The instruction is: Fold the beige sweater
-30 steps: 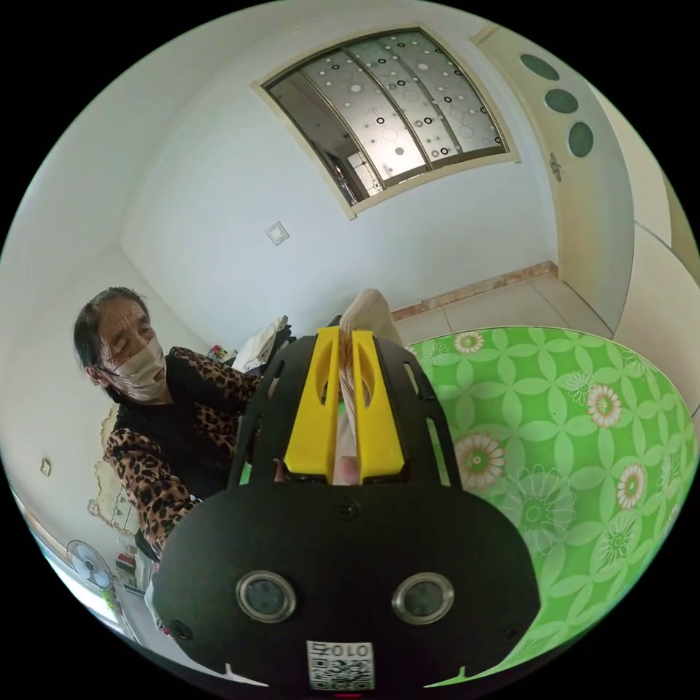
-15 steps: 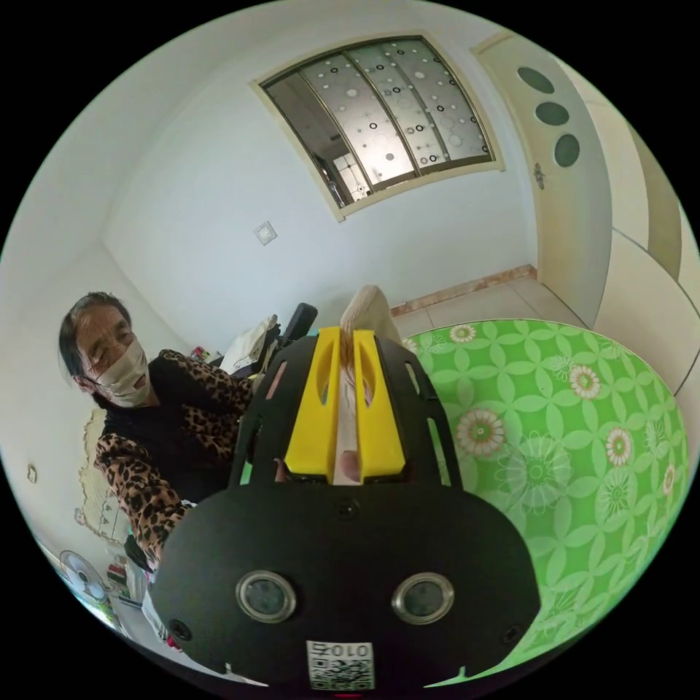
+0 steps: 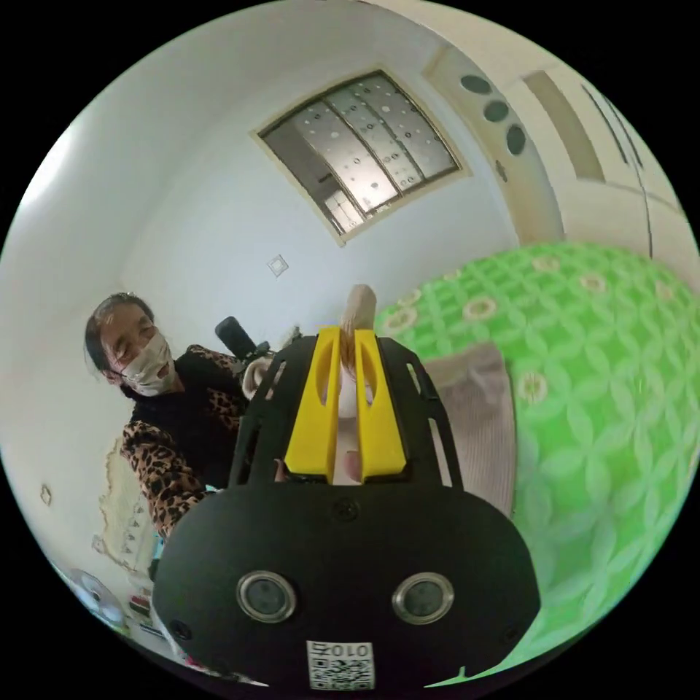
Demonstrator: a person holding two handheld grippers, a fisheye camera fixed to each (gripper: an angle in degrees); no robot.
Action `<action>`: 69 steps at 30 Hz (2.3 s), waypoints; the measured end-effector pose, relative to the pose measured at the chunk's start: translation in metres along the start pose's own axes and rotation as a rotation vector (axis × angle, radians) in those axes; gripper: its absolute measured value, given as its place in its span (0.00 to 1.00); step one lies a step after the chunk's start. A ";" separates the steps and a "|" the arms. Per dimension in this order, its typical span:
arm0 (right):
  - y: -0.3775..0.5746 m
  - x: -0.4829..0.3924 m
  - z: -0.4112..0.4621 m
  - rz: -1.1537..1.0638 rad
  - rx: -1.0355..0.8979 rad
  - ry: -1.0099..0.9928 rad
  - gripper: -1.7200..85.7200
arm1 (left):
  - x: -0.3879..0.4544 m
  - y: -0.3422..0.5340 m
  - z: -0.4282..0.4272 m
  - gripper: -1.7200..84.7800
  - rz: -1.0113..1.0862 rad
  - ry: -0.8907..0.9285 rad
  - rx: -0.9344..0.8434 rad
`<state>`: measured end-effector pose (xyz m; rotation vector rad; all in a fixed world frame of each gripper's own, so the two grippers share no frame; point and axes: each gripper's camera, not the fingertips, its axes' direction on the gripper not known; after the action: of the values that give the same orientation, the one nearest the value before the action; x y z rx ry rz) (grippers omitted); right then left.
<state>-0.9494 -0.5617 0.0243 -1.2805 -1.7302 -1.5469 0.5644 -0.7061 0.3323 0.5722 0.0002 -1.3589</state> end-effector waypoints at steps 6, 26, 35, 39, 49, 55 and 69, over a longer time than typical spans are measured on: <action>0.138 0.054 -0.002 0.421 0.038 0.043 0.09 | 0.059 0.025 0.104 0.06 0.119 -0.036 -0.228; 0.129 0.092 0.127 0.266 -0.307 0.532 0.08 | 0.075 0.071 0.164 0.06 -0.047 0.096 -0.226; 0.286 0.077 0.038 0.090 0.147 0.243 0.08 | 0.123 0.061 0.137 0.06 0.141 0.194 -0.079; 0.366 0.120 0.054 0.291 0.091 0.207 0.08 | 0.162 0.070 0.166 0.06 0.258 0.213 -0.194; 0.475 0.176 0.069 0.519 0.265 0.133 0.12 | 0.187 0.083 0.186 0.07 0.330 0.296 -0.326; 0.527 0.173 0.093 0.661 0.356 0.133 0.16 | 0.244 0.102 0.157 0.07 0.617 0.235 -0.295; 0.609 0.127 0.207 0.723 0.430 0.156 0.18 | 0.321 0.139 0.081 0.08 1.129 -0.100 -0.201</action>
<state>-0.4305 -0.3742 0.3791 -1.3051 -1.2034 -0.7836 0.7407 -1.0189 0.3525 0.2406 -0.2321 -0.2753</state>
